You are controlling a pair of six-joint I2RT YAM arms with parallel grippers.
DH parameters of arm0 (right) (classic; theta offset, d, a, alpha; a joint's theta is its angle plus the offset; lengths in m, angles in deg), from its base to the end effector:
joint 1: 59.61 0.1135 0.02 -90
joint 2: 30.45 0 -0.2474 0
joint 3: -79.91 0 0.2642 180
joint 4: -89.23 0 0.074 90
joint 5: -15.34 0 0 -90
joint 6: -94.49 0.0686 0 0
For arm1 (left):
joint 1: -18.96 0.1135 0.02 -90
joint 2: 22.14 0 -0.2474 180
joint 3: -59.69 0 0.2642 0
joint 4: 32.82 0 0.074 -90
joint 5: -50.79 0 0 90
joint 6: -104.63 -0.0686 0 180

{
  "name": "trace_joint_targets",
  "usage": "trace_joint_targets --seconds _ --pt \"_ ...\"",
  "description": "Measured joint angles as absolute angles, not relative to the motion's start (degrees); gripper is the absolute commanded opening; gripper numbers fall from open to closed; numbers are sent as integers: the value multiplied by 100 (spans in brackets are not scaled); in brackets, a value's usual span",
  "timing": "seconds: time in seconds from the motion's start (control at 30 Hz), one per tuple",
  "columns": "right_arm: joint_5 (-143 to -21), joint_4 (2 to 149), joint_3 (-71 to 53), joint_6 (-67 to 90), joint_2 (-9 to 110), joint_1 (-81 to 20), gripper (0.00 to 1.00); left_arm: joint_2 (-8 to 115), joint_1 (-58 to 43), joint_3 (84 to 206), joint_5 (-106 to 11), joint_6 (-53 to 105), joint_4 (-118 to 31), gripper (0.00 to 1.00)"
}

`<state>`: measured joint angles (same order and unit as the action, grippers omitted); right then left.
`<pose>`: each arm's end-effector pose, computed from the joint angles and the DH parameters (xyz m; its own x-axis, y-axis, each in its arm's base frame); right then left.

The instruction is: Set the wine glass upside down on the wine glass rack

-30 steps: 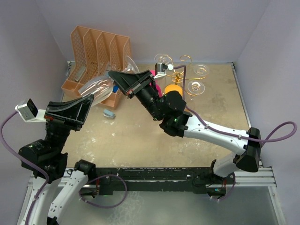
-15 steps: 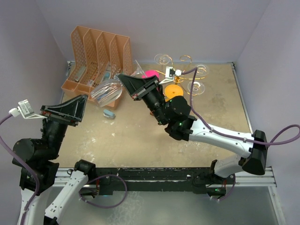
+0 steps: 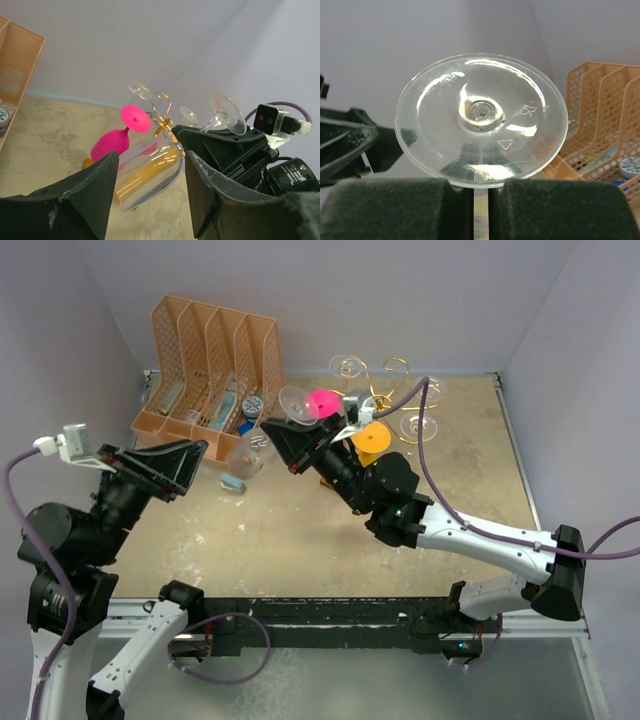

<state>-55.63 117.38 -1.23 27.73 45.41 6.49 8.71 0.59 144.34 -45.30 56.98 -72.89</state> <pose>0.1576 0.3004 0.4542 -0.0924 0.7121 -0.6960 -0.7809 0.3818 0.4944 0.0943 -0.0390 0.4873 -0.1105 -0.6691 -0.7349 0.4556 0.6230 -0.6358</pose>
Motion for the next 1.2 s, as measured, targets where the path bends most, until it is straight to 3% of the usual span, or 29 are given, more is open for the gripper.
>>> trace_joint_targets --seconds 0.63,0.9,1.2 --pt "-6050 10844 106 305 4888 649 0 1592 59 14045 -5354 7899 -6841 52" --pt "-6007 10602 102 45 5072 770 0 1852 59 13735 -5383 8216 -7079 44" --pt "-5910 10551 102 -132 5118 857 0 1866 59 13595 -5380 8375 -7171 25"
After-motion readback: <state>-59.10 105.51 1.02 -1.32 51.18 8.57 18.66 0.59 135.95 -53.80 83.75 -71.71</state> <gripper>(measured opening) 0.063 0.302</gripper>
